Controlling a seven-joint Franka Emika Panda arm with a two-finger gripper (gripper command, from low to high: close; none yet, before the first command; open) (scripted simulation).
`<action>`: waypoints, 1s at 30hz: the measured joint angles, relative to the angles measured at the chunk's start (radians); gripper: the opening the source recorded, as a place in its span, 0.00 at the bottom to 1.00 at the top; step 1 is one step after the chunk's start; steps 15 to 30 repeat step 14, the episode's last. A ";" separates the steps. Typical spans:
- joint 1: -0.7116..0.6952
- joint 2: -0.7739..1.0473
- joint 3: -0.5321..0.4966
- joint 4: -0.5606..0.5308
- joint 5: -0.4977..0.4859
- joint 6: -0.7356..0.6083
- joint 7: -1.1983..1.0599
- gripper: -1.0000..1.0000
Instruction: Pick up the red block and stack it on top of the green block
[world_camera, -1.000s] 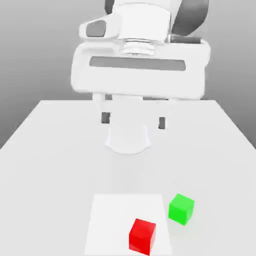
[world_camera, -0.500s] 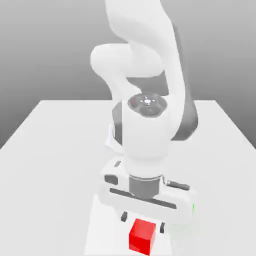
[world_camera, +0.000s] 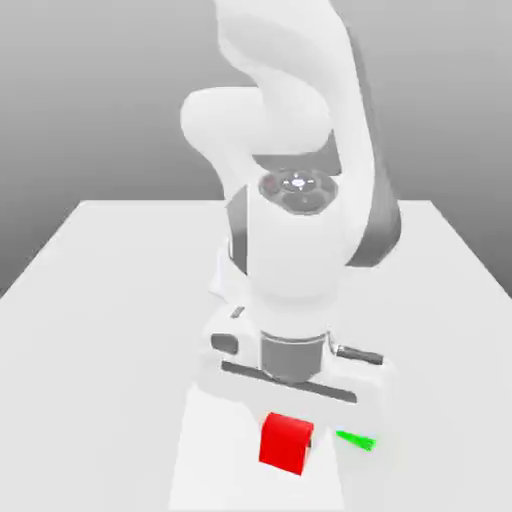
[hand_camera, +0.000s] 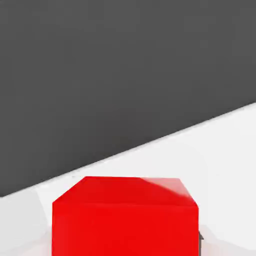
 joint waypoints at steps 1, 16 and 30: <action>0.031 -0.035 0.020 -0.029 0.015 -0.005 0.009 0.00; 0.162 0.019 0.021 -0.155 -0.072 0.171 0.164 1.00; 0.162 0.019 0.021 -0.155 -0.072 0.171 0.164 1.00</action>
